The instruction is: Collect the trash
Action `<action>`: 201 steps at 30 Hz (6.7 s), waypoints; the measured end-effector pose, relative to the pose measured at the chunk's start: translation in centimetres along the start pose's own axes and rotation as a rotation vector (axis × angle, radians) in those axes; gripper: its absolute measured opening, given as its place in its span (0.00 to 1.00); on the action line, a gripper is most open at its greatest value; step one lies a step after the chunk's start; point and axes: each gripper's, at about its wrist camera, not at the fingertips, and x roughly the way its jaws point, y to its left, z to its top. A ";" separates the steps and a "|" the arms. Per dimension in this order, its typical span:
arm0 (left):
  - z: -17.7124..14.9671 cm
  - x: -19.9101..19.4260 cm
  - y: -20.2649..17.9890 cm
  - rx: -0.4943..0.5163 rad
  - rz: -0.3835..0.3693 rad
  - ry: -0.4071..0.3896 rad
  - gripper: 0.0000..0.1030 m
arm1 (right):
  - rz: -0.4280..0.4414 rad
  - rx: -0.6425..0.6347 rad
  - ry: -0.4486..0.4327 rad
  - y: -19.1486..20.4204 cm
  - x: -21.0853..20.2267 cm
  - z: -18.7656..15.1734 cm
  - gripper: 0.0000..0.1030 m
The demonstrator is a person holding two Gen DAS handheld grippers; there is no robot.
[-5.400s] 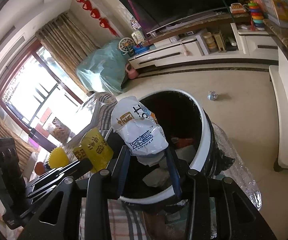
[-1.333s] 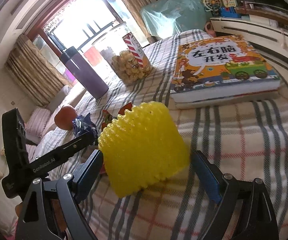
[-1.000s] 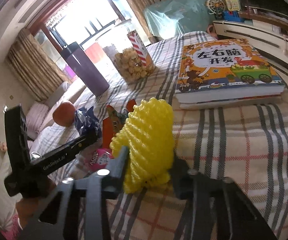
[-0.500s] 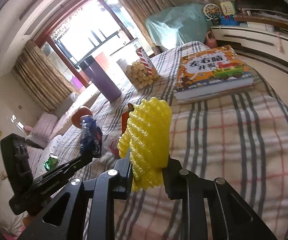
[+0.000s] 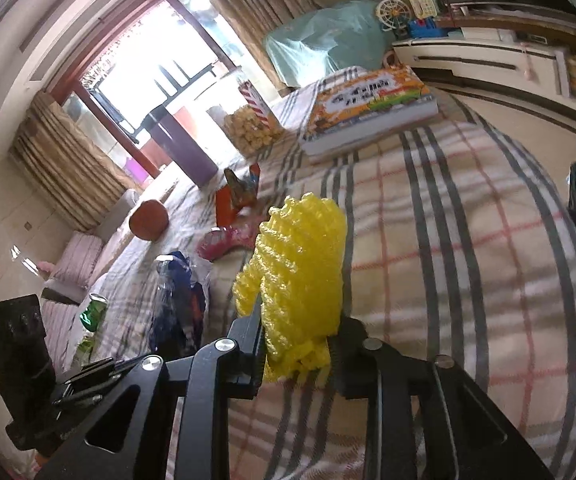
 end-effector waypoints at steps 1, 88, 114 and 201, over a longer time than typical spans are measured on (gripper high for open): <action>-0.2 0.0 0.3 -0.009 0.013 0.004 0.08 | -0.002 -0.002 -0.003 0.0 0.0 -0.2 0.36; 0.9 3.5 -19.9 0.276 -0.094 -0.028 0.33 | -0.185 0.179 -0.312 -10.5 -18.5 -3.9 0.25; 5.1 7.5 -27.7 0.380 -0.167 0.001 0.33 | -0.331 0.209 -0.304 -15.0 -20.5 -0.5 0.26; -0.6 1.1 -5.5 -0.055 0.056 -0.037 0.74 | -0.130 0.107 -0.124 -4.1 -9.1 -2.8 0.88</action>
